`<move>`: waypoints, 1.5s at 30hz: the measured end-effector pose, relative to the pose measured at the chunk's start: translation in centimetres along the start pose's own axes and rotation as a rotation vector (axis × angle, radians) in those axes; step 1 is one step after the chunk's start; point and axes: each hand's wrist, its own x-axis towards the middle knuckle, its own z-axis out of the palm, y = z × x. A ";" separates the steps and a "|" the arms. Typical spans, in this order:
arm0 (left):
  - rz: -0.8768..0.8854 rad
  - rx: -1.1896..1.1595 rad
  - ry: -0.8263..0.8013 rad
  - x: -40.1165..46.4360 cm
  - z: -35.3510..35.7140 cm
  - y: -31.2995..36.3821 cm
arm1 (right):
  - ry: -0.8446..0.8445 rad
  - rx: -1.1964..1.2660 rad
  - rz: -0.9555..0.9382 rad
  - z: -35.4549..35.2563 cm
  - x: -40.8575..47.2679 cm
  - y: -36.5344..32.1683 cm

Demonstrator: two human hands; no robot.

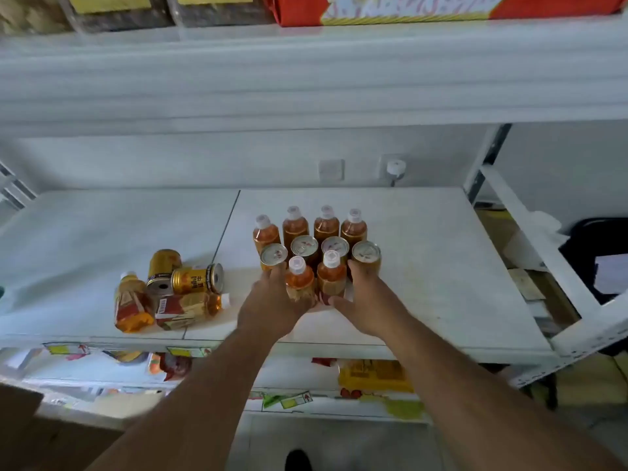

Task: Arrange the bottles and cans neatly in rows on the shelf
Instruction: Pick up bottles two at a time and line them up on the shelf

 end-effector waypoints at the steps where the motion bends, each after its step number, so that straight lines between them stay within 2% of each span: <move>1: 0.006 -0.035 0.008 0.5 0.1 -0.2 | 0.012 0.044 0.000 0.2 0.5 0.1; 7: 0.003 -0.130 -0.039 1.7 0.4 -0.3 | 0.021 0.165 0.114 1.3 2.5 -0.4; 14: -0.026 -0.085 -0.043 2.4 0.6 -0.6 | 0.066 0.156 0.156 1.4 2.8 -0.4; 27: 0.009 -0.074 -0.036 0.0 -1.0 -1.3 | 0.117 0.187 0.117 -0.2 0.1 -0.9; 32: 0.073 -0.129 -0.023 -2.3 -1.9 -0.8 | 0.145 0.243 0.111 -1.6 -2.7 -1.6; 39: 0.169 -0.170 -0.038 -6.3 -3.6 -0.8 | 0.275 0.312 0.085 -2.2 -9.0 -3.7; 45: 0.249 -0.173 -0.082 -10.9 -4.7 -1.2 | 0.359 0.322 0.138 -1.6 -15.7 -5.2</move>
